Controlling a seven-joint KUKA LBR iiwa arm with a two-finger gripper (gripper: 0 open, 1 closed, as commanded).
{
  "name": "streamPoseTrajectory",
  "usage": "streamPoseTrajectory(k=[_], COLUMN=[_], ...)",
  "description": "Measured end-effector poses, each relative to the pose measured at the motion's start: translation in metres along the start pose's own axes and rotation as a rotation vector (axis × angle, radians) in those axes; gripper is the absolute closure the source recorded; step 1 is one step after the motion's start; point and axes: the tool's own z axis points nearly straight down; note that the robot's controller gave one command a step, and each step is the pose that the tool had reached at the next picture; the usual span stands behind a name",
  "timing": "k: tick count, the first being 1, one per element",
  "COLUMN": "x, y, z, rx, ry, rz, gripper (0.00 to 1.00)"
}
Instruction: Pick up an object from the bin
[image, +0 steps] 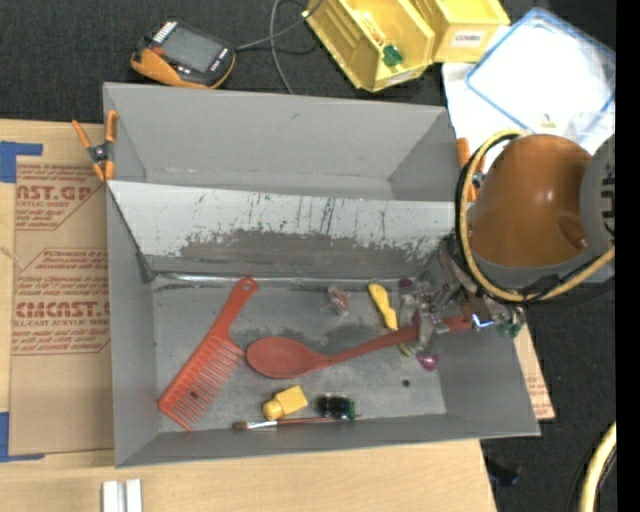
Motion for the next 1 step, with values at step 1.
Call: streamPoseTrajectory(k=[1], x=[0.0026], y=[-0.0161], z=[-0.0189], rx=[0.002], ry=[-0.005], rz=[0.017], gripper=[1.00])
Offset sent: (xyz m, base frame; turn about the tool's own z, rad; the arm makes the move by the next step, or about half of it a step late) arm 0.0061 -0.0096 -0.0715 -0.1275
